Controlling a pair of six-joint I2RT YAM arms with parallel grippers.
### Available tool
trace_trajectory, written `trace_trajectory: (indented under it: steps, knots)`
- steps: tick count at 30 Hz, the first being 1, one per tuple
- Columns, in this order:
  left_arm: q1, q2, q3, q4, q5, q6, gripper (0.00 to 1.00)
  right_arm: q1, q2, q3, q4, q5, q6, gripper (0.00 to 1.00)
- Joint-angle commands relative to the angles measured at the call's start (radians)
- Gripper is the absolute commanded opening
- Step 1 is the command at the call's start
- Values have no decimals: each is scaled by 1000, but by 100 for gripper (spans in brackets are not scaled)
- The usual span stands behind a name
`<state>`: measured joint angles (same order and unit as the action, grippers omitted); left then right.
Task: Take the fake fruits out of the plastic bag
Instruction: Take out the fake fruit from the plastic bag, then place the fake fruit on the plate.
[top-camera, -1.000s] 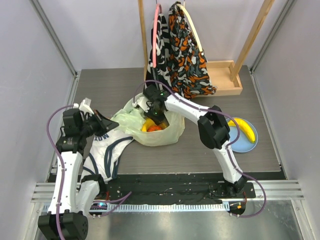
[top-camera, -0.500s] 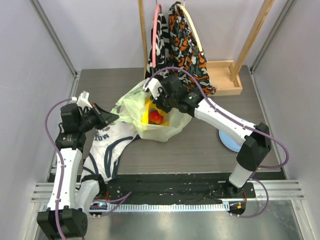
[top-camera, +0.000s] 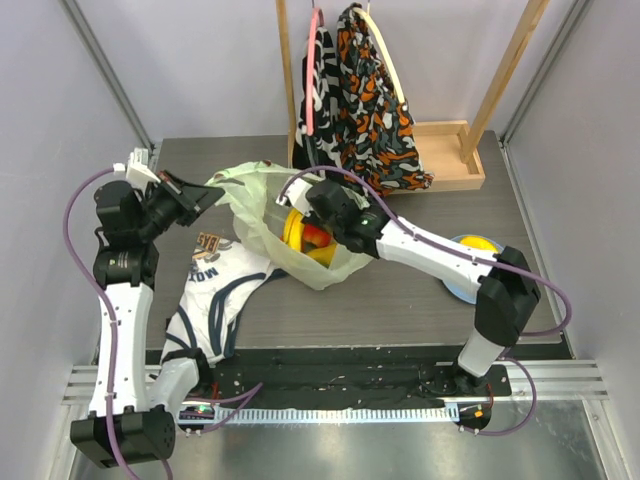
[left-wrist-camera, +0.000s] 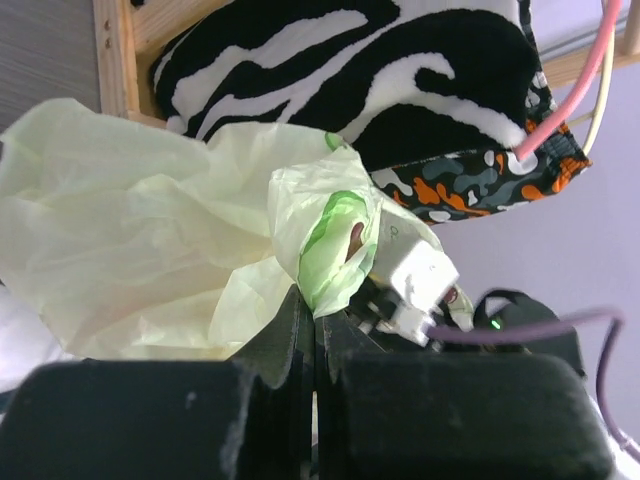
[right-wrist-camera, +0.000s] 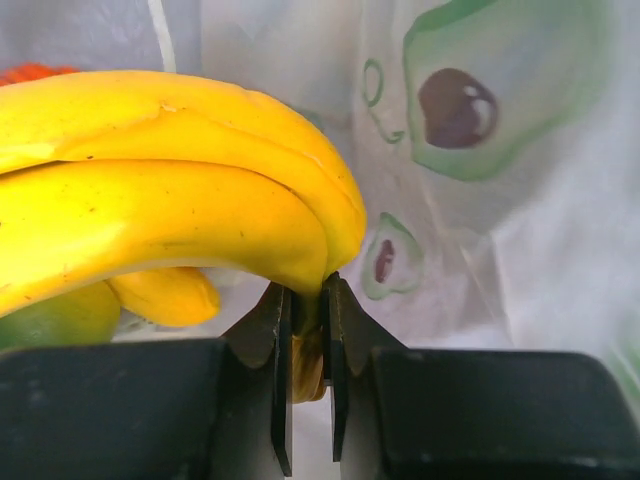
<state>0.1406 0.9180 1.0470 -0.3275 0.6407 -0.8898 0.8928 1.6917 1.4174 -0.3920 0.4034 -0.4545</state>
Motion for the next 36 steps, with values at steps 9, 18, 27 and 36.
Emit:
trace_trajectory:
  steps: [9,18,27,36]
  knots:
    - [8,110,36,105,39,-75,0,187,-388,-210,476,-135,-199,1]
    - [8,101,-7,105,34,-61,0,150,-336,110,418,-38,36,1]
    - [7,78,-11,79,24,-21,0,-129,-601,103,-34,93,-30,1]
    - [8,79,33,61,30,2,0,-408,-840,-250,-474,224,77,1]
